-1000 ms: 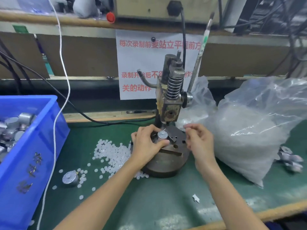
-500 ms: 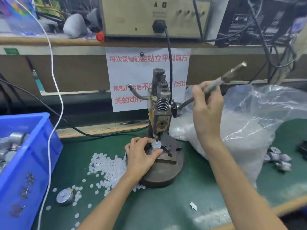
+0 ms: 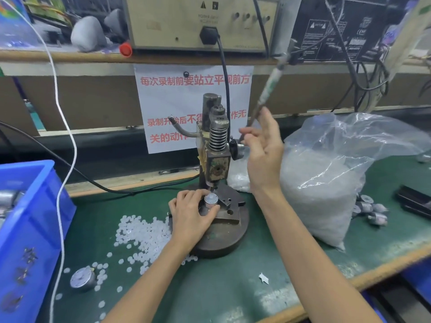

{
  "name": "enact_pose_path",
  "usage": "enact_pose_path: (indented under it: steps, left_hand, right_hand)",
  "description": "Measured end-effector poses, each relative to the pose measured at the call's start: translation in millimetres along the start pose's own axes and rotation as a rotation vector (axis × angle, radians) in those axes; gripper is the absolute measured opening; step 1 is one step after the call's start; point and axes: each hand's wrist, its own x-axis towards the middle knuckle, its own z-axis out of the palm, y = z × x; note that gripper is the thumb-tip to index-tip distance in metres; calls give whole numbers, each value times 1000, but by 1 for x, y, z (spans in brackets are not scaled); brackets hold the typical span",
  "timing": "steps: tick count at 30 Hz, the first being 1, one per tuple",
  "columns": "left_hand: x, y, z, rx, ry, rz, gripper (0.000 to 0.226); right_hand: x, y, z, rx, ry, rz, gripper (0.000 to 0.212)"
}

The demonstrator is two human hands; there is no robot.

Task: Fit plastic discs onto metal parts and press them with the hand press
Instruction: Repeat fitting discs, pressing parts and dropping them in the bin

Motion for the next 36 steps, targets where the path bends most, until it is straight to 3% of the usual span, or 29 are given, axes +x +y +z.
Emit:
enact_pose_path:
  steps: [6, 11, 13, 16, 20, 27, 32, 36]
  left_hand:
    - [-6, 5, -4, -39, 2, 14, 32]
    - [-28, 13, -8, -93, 6, 62, 32]
    - [-38, 21, -7, -82, -17, 95, 34]
    - [-51, 40, -5, -90, -64, 179, 35]
    - [-64, 68, 6, -175, -185, 268, 31]
    - [-100, 143, 50, -353, -496, 382, 24]
    - [-153, 184, 89, -389, -727, 501, 31]
    - [-180, 190, 124, -254, -890, 457, 49]
  right_hand:
    - [-52, 29, -22, -258, -111, 199, 31]
    - [-89, 54, -56, -533, -399, 489, 21]
    - [-99, 56, -67, -512, -413, 556, 17]
    - [-109, 51, -79, -437, -371, 636, 15]
    - [-121, 44, -104, -524, -329, 620, 22]
    - [-149, 19, -196, -624, -67, 702, 28]
    - [-195, 11, -268, -524, 181, 899, 28]
    - [-230, 24, -320, -681, 208, 1054, 24]
